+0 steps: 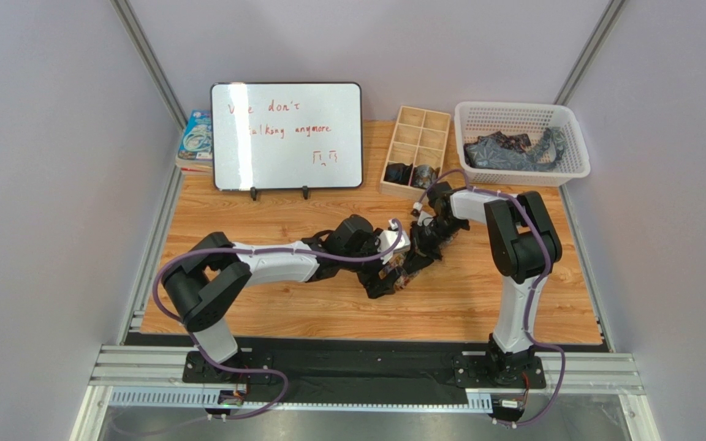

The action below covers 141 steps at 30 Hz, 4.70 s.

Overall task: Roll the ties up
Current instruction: Roll the tie at the center of the board.

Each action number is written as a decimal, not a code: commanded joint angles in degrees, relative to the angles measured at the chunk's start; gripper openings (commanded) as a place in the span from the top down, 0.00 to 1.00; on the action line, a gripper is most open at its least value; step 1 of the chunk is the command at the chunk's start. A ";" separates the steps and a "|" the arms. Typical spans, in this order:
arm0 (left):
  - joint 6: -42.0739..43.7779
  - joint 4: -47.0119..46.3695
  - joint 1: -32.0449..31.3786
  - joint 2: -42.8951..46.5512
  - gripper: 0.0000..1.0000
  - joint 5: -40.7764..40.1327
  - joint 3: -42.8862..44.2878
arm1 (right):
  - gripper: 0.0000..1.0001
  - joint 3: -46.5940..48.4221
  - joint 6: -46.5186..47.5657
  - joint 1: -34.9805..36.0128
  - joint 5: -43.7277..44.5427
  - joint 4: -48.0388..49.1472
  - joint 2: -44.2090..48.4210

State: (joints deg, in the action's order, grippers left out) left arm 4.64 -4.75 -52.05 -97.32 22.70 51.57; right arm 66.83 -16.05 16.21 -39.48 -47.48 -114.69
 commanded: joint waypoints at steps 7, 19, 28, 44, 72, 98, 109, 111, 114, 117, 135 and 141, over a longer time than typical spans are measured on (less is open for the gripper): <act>-4.29 -11.68 -2.88 -5.42 0.33 -9.42 -0.34 | 1.00 -1.44 -0.82 2.34 10.39 6.26 -5.54; -3.43 -2.64 -2.70 -10.61 0.39 -13.20 5.55 | 1.00 -2.84 -3.10 5.06 7.23 8.37 -4.57; 11.33 8.96 -1.39 -11.31 0.74 -9.61 9.24 | 1.00 -2.23 -4.86 6.91 2.84 9.34 -4.49; 30.25 38.93 -0.95 -22.64 0.83 -4.33 24.45 | 0.87 0.05 0.23 2.70 -4.02 3.99 2.19; 29.11 51.60 0.90 -26.08 0.83 -5.21 33.77 | 0.83 -1.80 3.31 -2.76 -5.14 3.97 4.21; 29.90 52.04 0.90 -25.82 0.80 -3.89 33.60 | 0.63 -8.30 -6.45 -0.04 -14.48 18.13 7.38; 32.18 51.51 2.04 -22.92 0.64 -0.11 32.45 | 1.00 -8.82 -4.16 -0.39 -9.03 16.99 5.27; 32.27 50.99 2.83 -22.22 0.60 1.03 32.71 | 1.00 -8.82 -4.07 -0.47 -7.72 16.99 4.83; 31.92 49.67 3.71 -20.11 0.53 2.87 32.80 | 1.00 -8.56 -3.90 -1.17 -5.87 16.90 4.04; 31.57 48.09 4.33 -18.01 0.47 4.81 32.28 | 1.00 -8.03 -3.90 -1.35 -3.85 16.64 3.34; 15.58 15.05 7.84 -3.94 0.13 9.91 12.86 | 1.00 -4.43 -2.58 -0.91 7.76 12.50 -0.27; 14.07 10.02 5.30 -6.29 0.23 5.52 10.12 | 1.00 -3.90 -2.05 -0.12 8.02 11.71 -0.97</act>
State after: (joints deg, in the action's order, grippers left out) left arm 20.43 10.94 -45.52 -103.44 29.39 61.21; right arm 63.11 -21.08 15.57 -42.96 -38.02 -112.86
